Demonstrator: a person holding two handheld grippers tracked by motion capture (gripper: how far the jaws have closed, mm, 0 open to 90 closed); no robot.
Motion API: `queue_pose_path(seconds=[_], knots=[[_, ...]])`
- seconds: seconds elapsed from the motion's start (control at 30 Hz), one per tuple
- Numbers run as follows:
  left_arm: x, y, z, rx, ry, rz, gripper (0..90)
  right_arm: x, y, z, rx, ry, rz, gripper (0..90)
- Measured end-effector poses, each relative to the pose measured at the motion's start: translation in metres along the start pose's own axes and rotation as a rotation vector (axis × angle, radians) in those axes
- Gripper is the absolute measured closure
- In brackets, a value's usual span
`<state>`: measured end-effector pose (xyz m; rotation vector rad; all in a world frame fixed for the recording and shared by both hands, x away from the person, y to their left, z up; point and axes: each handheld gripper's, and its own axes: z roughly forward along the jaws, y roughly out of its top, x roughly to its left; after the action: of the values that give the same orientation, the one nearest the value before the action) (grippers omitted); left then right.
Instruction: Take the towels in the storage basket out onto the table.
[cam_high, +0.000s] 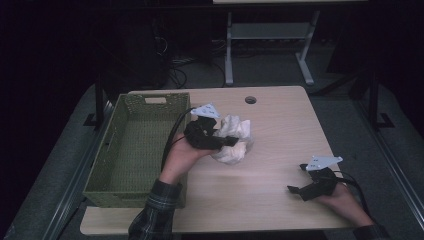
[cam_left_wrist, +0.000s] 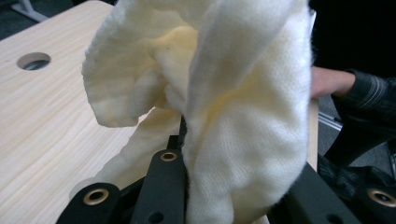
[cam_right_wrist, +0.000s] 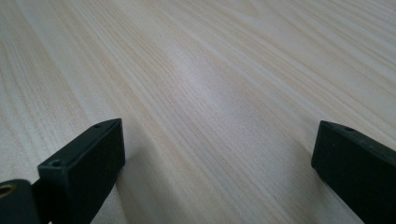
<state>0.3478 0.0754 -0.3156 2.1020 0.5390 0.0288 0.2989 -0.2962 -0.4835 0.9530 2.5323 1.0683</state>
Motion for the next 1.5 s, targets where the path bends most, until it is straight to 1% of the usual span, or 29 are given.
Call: queue_pose_path(seconds=[0.07,0.1,0.2,0.23,0.3,0.37,0.43,0.53,0.57,0.63,0.67,0.8,0.93,1.0,1.07,1.1,1.13,1.3,1.37,1.5], knots=[[-0.002,0.0,0.006,0.003,0.001,0.008,73.9,0.0,0.0,0.0,0.0,0.0,0.0,2.3],[-0.003,0.0,0.009,-0.002,-0.002,0.004,74.0,0.0,0.0,0.0,0.0,0.0,0.0,2.4],[-0.006,0.001,0.018,-0.002,-0.004,0.017,73.9,0.0,0.0,0.0,0.0,0.0,0.0,2.3],[-0.008,0.0,0.021,-0.003,-0.005,0.013,73.9,0.0,0.0,0.0,0.0,0.0,0.0,2.3],[-0.01,-0.001,0.028,-0.001,-0.008,0.024,73.9,0.0,0.0,0.0,0.0,0.0,0.0,2.3],[-0.013,-0.002,0.036,0.009,-0.012,0.025,73.9,0.0,0.0,0.0,0.0,0.0,0.0,2.3],[-0.015,-0.004,0.043,0.023,-0.01,0.039,73.8,0.0,0.0,0.0,0.0,0.0,0.0,2.3],[-0.019,-0.007,0.054,0.026,-0.018,0.045,73.7,0.0,0.0,0.0,0.0,0.0,0.0,2.3],[-0.02,-0.008,0.058,0.032,-0.016,0.046,73.7,0.0,0.0,0.0,0.0,0.0,0.0,2.3],[-0.022,-0.01,0.065,0.041,-0.012,0.062,73.7,0.0,0.0,0.0,0.0,0.0,0.0,2.3],[-0.023,-0.012,0.068,0.044,-0.012,0.062,73.7,0.0,0.0,0.0,0.0,0.0,0.0,2.3],[-0.02,-0.021,0.084,0.052,-0.041,0.047,73.8,0.0,0.0,0.0,-0.001,0.001,0.002,2.3],[-0.014,-0.033,0.1,0.083,-0.028,0.045,73.8,0.0,0.0,0.0,0.0,0.0,-0.001,2.3],[-0.011,-0.039,0.106,0.084,-0.028,0.028,73.8,0.0,0.0,0.0,0.0,0.0,-0.001,2.3],[-0.009,-0.045,0.112,0.091,-0.031,0.023,73.8,0.0,0.0,0.0,0.0,0.0,0.0,2.4],[-0.008,-0.047,0.114,0.095,-0.029,0.031,73.8,0.0,0.0,0.0,0.0,0.0,-0.001,2.4],[-0.009,-0.049,0.116,0.094,-0.029,0.024,73.8,0.0,0.0,0.0,0.0,0.0,-0.001,2.3],[-0.008,-0.059,0.13,0.11,-0.023,0.053,73.3,0.0,0.0,0.0,0.0,0.0,0.0,2.3],[-0.008,-0.064,0.135,0.127,-0.029,0.049,73.2,0.0,0.0,0.0,0.0,0.0,-0.001,2.3],[-0.007,-0.071,0.145,0.139,-0.037,0.057,73.1,0.0,0.0,0.0,-0.001,0.001,0.004,2.3]])
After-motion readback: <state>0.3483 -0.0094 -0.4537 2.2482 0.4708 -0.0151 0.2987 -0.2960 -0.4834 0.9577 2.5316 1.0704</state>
